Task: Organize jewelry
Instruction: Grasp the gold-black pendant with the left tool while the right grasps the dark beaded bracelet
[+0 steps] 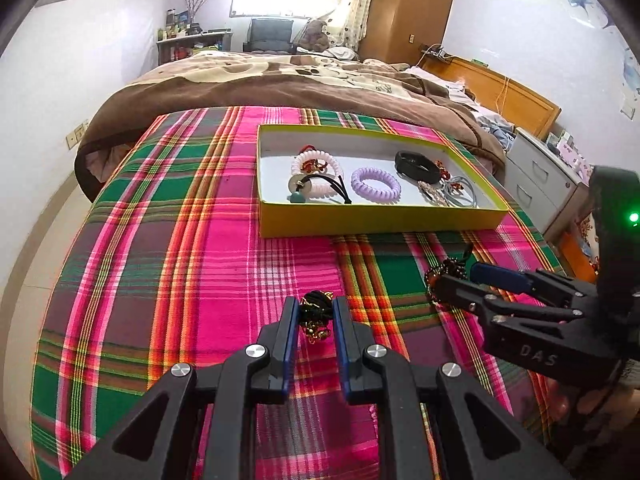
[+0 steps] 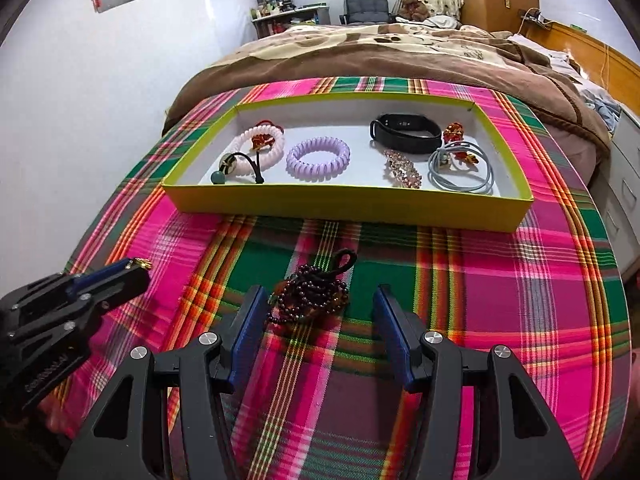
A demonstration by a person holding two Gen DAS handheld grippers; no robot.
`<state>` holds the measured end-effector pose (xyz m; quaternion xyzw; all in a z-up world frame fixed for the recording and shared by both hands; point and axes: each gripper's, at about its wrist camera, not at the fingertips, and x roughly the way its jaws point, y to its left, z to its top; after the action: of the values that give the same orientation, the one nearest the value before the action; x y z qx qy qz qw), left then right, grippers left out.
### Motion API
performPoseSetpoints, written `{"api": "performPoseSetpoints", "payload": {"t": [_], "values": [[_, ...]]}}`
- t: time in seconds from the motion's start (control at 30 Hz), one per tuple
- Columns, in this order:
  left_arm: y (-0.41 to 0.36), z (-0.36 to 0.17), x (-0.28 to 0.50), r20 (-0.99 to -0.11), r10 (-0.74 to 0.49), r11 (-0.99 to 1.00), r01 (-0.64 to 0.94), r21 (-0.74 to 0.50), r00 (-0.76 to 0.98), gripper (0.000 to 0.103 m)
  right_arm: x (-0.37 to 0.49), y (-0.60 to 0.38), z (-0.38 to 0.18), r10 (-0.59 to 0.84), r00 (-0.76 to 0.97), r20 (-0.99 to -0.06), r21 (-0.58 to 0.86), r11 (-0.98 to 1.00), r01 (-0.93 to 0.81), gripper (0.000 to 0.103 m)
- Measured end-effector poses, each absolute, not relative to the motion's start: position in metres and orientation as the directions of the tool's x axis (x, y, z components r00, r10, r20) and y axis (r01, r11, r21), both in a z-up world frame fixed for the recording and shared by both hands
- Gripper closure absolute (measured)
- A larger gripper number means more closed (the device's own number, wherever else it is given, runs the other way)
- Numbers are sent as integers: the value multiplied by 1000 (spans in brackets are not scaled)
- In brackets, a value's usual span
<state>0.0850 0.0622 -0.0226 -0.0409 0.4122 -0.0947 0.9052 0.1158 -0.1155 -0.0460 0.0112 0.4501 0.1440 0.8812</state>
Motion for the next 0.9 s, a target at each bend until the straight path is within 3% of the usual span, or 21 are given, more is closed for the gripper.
{"api": "performPoseSetpoints", "payload": {"t": [0.23,0.3,0.47,0.6,0.9], "values": [[61,-22,87,-742,-210,978,150,-149,637,86,119,-113,-48,249,565,-787,147,964,-221,48],[61,-22,88,-743,-213,977,150,-152,634,86,119,-111,-48,237,570,-787,137,967,-214,63],[57,-23,89,-746,-215,977,153,-152,630,86,118,-112,-48,225,574,-787,130,970,-203,67],[53,-23,88,-745,-215,976,158,-148,631,86,117,-116,-48,228,579,-783,142,971,-191,80],[49,-19,83,-741,-204,978,156,-135,640,86,112,-121,-44,245,590,-769,159,968,-195,85]]}}
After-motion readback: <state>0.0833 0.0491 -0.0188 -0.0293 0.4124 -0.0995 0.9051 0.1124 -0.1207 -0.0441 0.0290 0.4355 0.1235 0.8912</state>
